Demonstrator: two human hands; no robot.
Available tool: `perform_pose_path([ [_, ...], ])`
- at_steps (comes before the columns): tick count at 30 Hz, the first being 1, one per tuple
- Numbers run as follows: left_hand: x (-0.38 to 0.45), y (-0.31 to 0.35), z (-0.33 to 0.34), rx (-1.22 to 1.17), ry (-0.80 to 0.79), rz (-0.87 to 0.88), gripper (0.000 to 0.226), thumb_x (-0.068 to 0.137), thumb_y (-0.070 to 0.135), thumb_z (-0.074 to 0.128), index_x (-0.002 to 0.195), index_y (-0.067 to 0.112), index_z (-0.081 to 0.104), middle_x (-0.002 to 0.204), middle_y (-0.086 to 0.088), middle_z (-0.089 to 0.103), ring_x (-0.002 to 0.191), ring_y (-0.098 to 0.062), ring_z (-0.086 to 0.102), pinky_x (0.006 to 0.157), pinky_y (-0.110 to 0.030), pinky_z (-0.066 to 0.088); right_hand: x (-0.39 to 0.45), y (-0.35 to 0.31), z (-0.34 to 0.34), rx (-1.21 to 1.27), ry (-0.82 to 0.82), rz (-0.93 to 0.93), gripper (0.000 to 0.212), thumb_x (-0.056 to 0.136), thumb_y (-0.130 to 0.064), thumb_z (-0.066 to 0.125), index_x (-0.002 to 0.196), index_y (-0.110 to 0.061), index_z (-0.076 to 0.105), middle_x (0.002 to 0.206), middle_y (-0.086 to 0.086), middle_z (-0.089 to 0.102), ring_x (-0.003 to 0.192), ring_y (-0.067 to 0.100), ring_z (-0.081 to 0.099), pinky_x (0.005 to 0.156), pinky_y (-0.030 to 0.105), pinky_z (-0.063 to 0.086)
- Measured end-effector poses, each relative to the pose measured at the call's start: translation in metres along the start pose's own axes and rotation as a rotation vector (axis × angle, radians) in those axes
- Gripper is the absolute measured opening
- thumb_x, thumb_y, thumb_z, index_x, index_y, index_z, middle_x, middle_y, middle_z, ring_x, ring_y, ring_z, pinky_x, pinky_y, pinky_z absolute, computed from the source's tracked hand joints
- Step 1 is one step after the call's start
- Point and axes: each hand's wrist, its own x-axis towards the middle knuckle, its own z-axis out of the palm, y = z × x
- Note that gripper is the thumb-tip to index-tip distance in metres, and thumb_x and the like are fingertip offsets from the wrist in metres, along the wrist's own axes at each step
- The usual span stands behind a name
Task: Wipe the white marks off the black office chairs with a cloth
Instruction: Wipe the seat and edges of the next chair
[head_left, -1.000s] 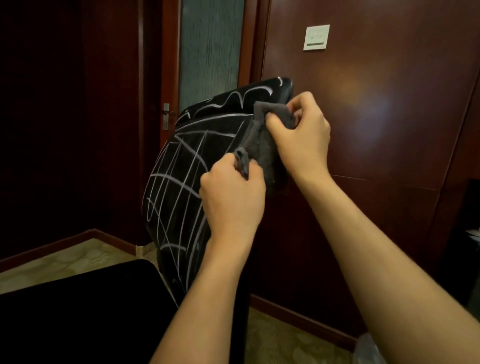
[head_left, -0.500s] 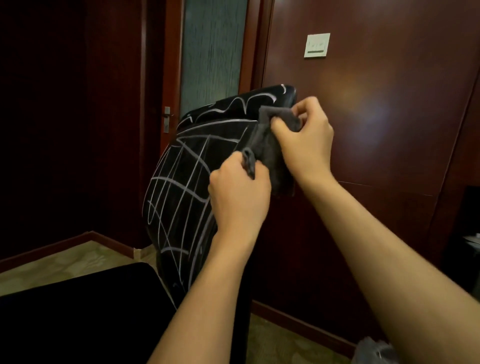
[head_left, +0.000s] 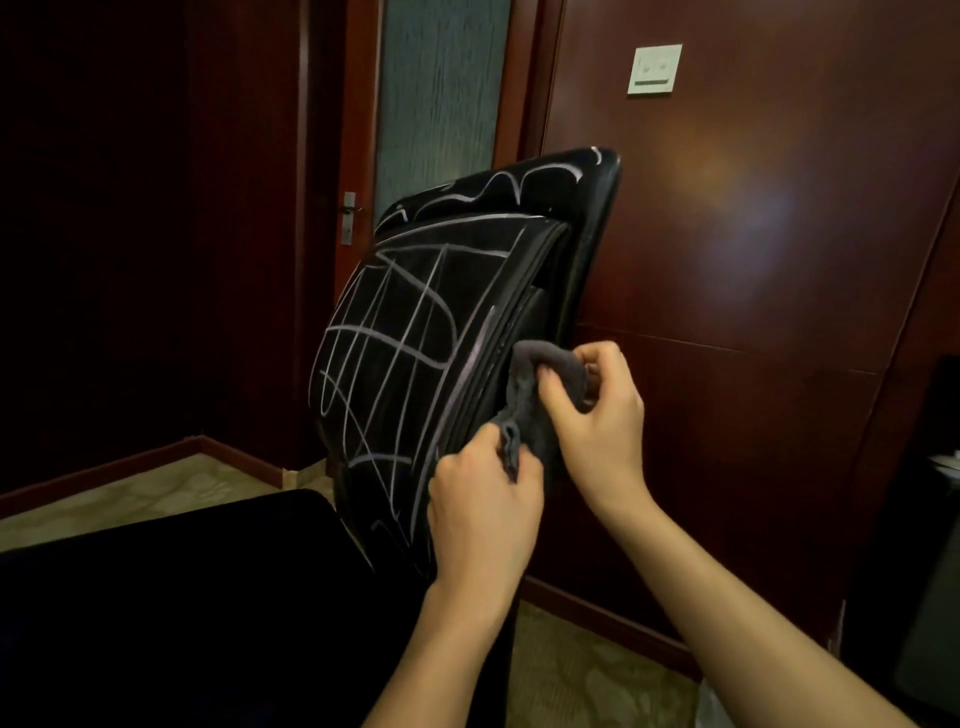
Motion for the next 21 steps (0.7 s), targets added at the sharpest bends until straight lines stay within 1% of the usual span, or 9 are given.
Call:
perform_pose_path([
  [2, -0.011, -0.009, 0.004, 0.008, -0.008, -0.012, 0.023, 0.091, 0.037, 0.059, 0.075, 0.023, 0.051, 0.065, -0.005, 0.063, 0.068, -0.028, 0.063, 0.064, -0.041, 0.051, -0.013, 0.005, 0.000, 0.001, -0.017, 0.008, 0.016, 0.088, -0.014, 0.069, 0.088, -0.015, 0.053, 0.087, 0.006, 0.056, 0.077, 0.020, 0.056, 0.065, 0.038, 0.048],
  [5, -0.021, -0.011, 0.004, 0.020, -0.038, -0.051, 0.022, 0.091, 0.038, 0.058, 0.077, 0.022, 0.054, 0.067, -0.003, 0.063, 0.070, -0.026, 0.063, 0.066, -0.041, 0.052, -0.022, 0.005, -0.001, -0.039, -0.054, -0.003, 0.016, 0.088, -0.013, 0.069, 0.087, -0.014, 0.053, 0.086, 0.005, 0.055, 0.076, 0.017, 0.054, 0.064, 0.031, 0.045],
  [7, -0.014, -0.007, 0.001, 0.028, -0.057, -0.079, 0.022, 0.090, 0.038, 0.057, 0.077, 0.021, 0.053, 0.072, -0.003, 0.064, 0.076, -0.028, 0.063, 0.069, -0.041, 0.052, -0.013, 0.001, -0.001, -0.076, -0.070, -0.028, 0.018, 0.086, -0.014, 0.070, 0.085, -0.014, 0.052, 0.084, 0.005, 0.054, 0.074, 0.014, 0.052, 0.063, 0.026, 0.041],
  [12, 0.025, 0.034, -0.005, -0.013, -0.061, -0.073, 0.015, 0.092, 0.032, 0.056, 0.090, 0.017, 0.060, 0.093, -0.011, 0.069, 0.097, -0.036, 0.061, 0.078, -0.041, 0.047, 0.041, -0.019, -0.005, -0.133, -0.004, -0.068, 0.020, 0.085, -0.017, 0.070, 0.086, -0.019, 0.050, 0.087, 0.008, 0.057, 0.075, 0.015, 0.050, 0.066, 0.025, 0.034],
  [14, 0.044, 0.057, -0.008, -0.075, -0.063, -0.089, 0.013, 0.093, 0.029, 0.055, 0.090, 0.017, 0.060, 0.093, -0.009, 0.067, 0.095, -0.033, 0.061, 0.076, -0.038, 0.045, 0.062, -0.026, -0.006, -0.108, 0.005, -0.015, 0.019, 0.087, -0.021, 0.068, 0.088, -0.018, 0.049, 0.091, 0.008, 0.060, 0.078, 0.016, 0.054, 0.066, 0.024, 0.036],
  [16, 0.062, 0.075, -0.009, -0.109, -0.064, -0.103, 0.013, 0.093, 0.026, 0.054, 0.086, 0.016, 0.059, 0.091, -0.007, 0.066, 0.091, -0.029, 0.061, 0.072, -0.033, 0.042, 0.080, -0.031, -0.005, -0.087, -0.010, 0.024, 0.018, 0.088, -0.025, 0.067, 0.089, -0.019, 0.050, 0.093, 0.007, 0.062, 0.082, 0.019, 0.058, 0.067, 0.027, 0.042],
  [17, 0.068, 0.080, -0.008, -0.098, -0.066, -0.108, 0.013, 0.093, 0.025, 0.053, 0.086, 0.015, 0.060, 0.090, -0.007, 0.066, 0.090, -0.028, 0.061, 0.073, -0.034, 0.043, 0.085, -0.033, -0.004, -0.092, -0.017, 0.037, 0.018, 0.087, -0.025, 0.068, 0.089, -0.019, 0.051, 0.093, 0.006, 0.061, 0.083, 0.019, 0.059, 0.067, 0.028, 0.043],
  [19, 0.072, 0.085, -0.008, -0.057, -0.075, -0.107, 0.014, 0.092, 0.024, 0.053, 0.091, 0.015, 0.064, 0.092, -0.009, 0.068, 0.093, -0.031, 0.061, 0.080, -0.039, 0.048, 0.085, -0.032, -0.005, -0.100, -0.005, 0.078, 0.018, 0.087, -0.023, 0.069, 0.088, -0.019, 0.051, 0.091, 0.006, 0.061, 0.081, 0.017, 0.057, 0.066, 0.025, 0.039],
  [21, 0.073, 0.084, -0.009, -0.018, -0.102, -0.105, 0.014, 0.092, 0.025, 0.053, 0.096, 0.018, 0.065, 0.094, -0.009, 0.069, 0.095, -0.031, 0.063, 0.084, -0.041, 0.049, 0.082, -0.032, -0.005, -0.096, 0.008, 0.112, 0.018, 0.087, -0.019, 0.069, 0.089, -0.018, 0.051, 0.089, 0.004, 0.059, 0.077, 0.011, 0.054, 0.065, 0.020, 0.036],
])
